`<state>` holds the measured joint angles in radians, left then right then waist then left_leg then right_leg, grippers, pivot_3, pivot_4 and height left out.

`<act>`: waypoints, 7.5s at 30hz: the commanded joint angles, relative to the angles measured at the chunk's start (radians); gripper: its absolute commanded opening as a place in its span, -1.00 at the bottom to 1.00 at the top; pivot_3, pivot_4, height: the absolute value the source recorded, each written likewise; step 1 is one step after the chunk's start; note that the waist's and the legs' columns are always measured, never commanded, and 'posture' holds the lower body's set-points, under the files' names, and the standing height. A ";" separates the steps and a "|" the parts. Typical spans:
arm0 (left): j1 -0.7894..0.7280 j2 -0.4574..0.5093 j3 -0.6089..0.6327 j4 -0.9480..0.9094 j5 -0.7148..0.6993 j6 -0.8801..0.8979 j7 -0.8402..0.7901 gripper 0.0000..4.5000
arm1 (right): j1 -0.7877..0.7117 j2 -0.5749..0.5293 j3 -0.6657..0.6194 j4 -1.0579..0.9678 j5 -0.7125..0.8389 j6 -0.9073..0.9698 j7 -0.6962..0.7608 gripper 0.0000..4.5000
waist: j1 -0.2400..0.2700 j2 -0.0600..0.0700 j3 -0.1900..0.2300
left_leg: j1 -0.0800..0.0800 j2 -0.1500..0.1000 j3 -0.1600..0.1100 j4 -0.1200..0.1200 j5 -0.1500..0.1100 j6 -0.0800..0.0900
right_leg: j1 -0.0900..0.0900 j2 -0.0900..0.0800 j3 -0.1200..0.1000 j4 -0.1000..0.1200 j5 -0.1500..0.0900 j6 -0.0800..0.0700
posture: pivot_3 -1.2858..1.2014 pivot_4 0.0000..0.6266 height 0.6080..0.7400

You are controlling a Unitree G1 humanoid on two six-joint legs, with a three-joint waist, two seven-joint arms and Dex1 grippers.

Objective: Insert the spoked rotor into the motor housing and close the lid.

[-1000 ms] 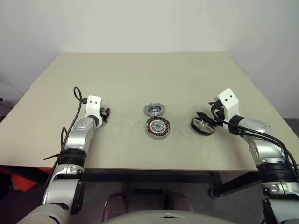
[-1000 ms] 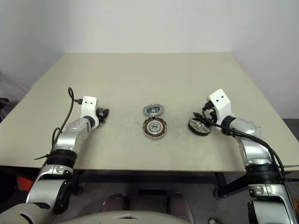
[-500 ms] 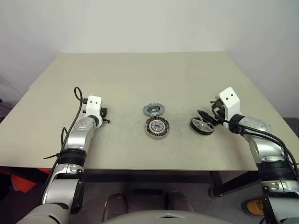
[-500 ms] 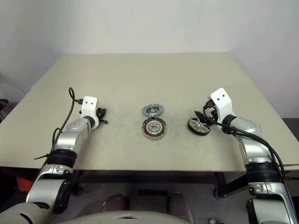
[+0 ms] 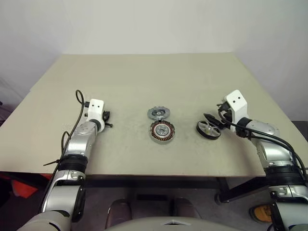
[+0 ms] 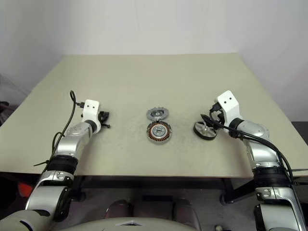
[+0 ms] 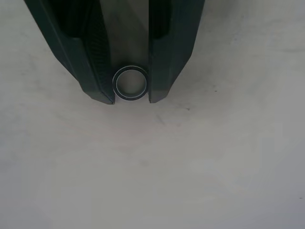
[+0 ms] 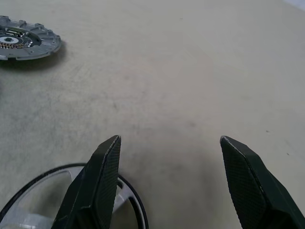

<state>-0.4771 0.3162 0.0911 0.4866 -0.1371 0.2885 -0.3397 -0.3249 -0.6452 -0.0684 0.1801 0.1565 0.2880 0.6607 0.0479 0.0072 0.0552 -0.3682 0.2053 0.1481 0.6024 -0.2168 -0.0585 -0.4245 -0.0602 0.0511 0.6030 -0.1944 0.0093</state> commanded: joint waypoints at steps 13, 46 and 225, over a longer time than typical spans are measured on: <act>-0.165 -0.055 -0.145 -0.213 -0.181 0.021 -0.497 -0.68 | 0.108 -0.035 -0.049 -0.155 0.062 -0.009 0.095 0.66 | 0.043 -0.007 0.006 | -0.003 0.000 0.000 -0.004 0.001 -0.001 | -0.002 -0.004 -0.006 0.000 -0.002 -0.003 | 0.03 -1.00 1.00; -0.224 -0.119 -0.326 -0.044 -0.082 -0.028 -0.769 -0.68 | 0.256 -0.039 -0.131 -0.384 0.089 0.067 0.040 0.66 | 0.050 -0.007 0.006 | 0.001 -0.006 0.001 -0.004 0.004 0.004 | 0.001 -0.011 -0.006 0.003 -0.002 -0.003 | 0.03 -1.00 1.00; -0.125 -0.092 -0.151 -0.124 -0.101 -0.001 -0.470 -0.08 | 0.048 0.079 0.400 -0.366 -0.171 0.153 0.067 -0.99 | 0.047 -0.008 0.005 | 0.001 0.000 -0.001 -0.004 0.011 -0.003 | 0.007 -0.014 -0.019 0.004 -0.002 -0.003 | 0.03 -1.00 1.00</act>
<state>-0.5911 0.2166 -0.0700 0.4052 -0.2297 0.2954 -0.8127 -0.2730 -0.5632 0.3123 -0.2088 0.0150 0.4464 0.7323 0.0947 -0.0005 0.0605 -0.3665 0.2053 0.1474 0.5982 -0.2058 -0.0616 -0.4169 -0.0737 0.0319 0.6072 -0.1968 0.0064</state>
